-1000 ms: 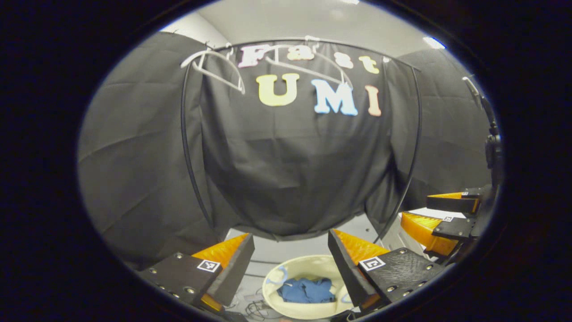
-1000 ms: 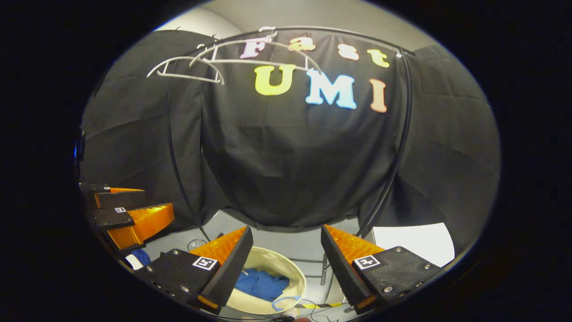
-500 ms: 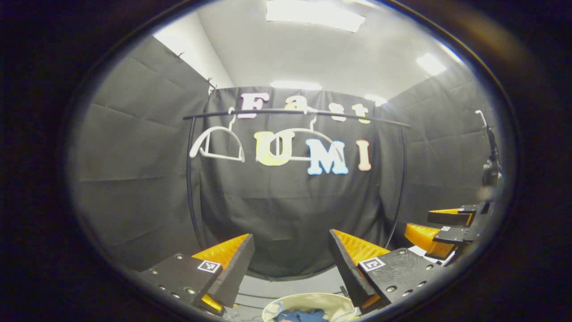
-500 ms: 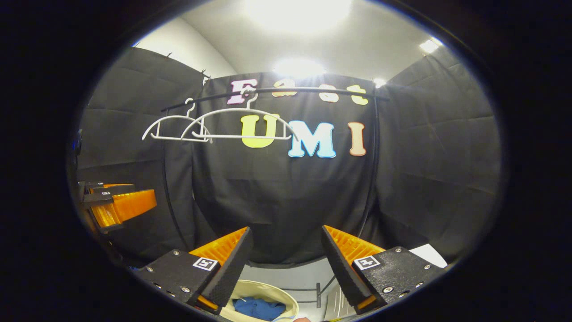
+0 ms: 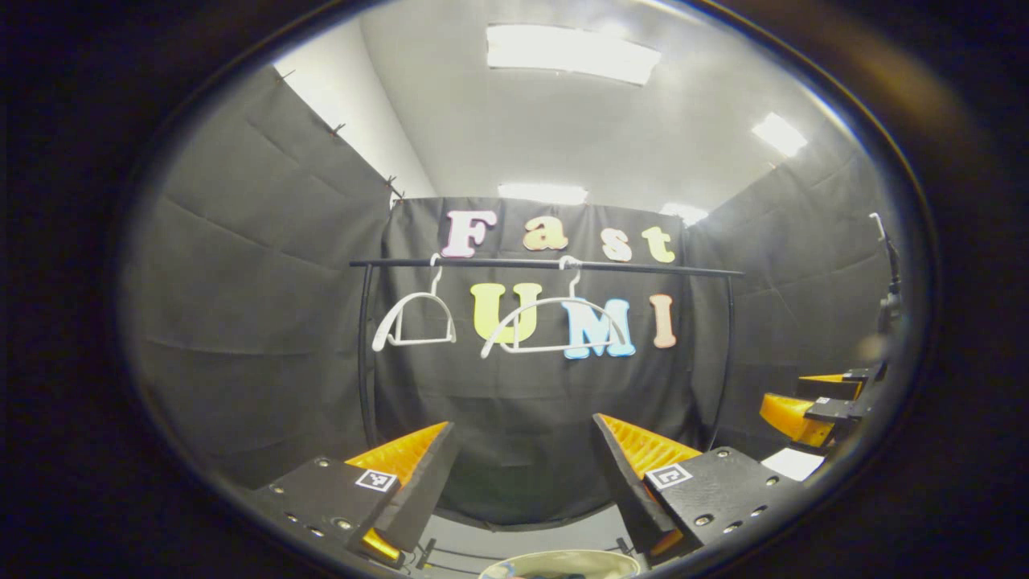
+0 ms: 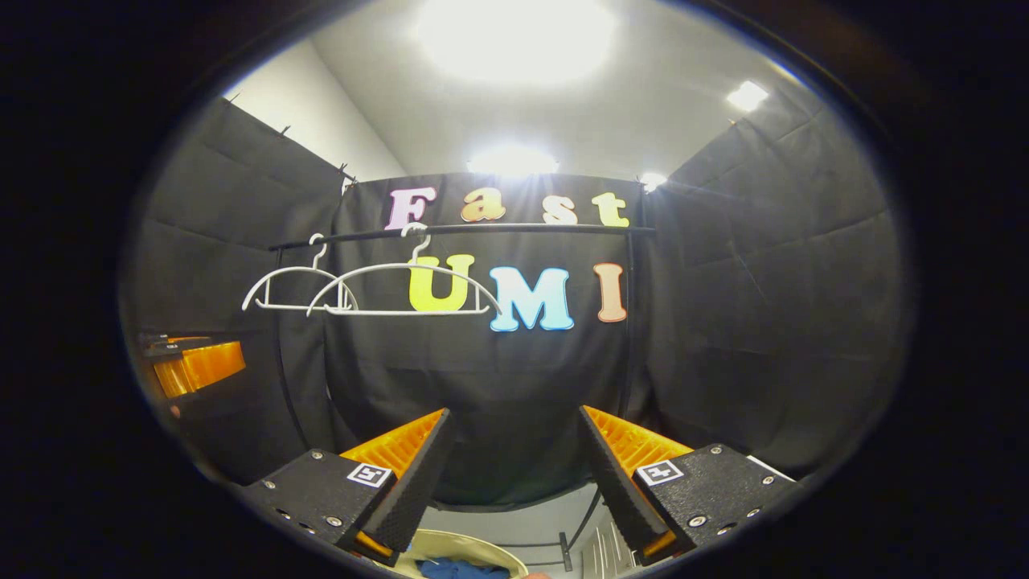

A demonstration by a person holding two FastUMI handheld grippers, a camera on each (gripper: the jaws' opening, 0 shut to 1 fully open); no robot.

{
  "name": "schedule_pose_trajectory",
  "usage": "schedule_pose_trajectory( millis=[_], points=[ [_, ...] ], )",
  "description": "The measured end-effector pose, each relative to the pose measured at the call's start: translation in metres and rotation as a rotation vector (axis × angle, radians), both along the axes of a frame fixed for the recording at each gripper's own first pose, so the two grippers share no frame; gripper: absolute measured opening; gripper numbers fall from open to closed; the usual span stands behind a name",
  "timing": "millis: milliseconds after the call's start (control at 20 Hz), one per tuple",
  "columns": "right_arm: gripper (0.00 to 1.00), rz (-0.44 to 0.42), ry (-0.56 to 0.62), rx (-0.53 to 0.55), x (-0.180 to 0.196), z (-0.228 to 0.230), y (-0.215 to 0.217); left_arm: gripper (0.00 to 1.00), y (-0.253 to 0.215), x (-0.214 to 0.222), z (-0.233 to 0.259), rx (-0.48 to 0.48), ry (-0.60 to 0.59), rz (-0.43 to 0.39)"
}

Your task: Grasp the clothes on the hanger with both hands and then place them into the laundry hamper below.

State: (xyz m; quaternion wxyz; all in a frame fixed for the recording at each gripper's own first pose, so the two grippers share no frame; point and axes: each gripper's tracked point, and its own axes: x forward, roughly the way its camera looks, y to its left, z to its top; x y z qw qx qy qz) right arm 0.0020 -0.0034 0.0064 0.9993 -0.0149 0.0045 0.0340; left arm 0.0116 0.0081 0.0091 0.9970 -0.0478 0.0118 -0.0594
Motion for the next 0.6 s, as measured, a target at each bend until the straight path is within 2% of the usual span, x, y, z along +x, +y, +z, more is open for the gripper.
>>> schedule_pose_trajectory(
  millis=[100, 150, 250, 350, 450, 600],
  points=[
    [0.94, 0.003, -0.019, -0.001, -0.0008, 0.0047, 0.0006, 0.89, 0.0027, 0.0004, -0.0012, -0.003, -0.003, 0.011],
    [0.95, 0.007, -0.018, -0.003, -0.0001, 0.0043, 0.0032, 1.00, 0.0029, -0.0009, -0.0020, -0.005, 0.001, 0.016],
    [0.95, 0.018, -0.013, 0.002, 0.0007, 0.0039, 0.0072, 1.00, 0.0051, -0.0020, -0.0007, -0.009, -0.002, 0.022],
    [0.95, 0.022, -0.010, 0.014, 0.0002, 0.0048, 0.0079, 0.89, 0.0082, -0.0014, 0.0006, 0.008, -0.007, 0.033],
    [0.95, 0.019, -0.012, 0.018, 0.0010, 0.0070, 0.0063, 0.89, 0.0086, -0.0013, 0.0014, 0.030, -0.012, 0.041],
    [0.95, 0.011, -0.020, 0.015, 0.0050, 0.0096, 0.0028, 1.00, 0.0053, -0.0003, 0.0028, 0.041, -0.018, 0.043]
  ],
)
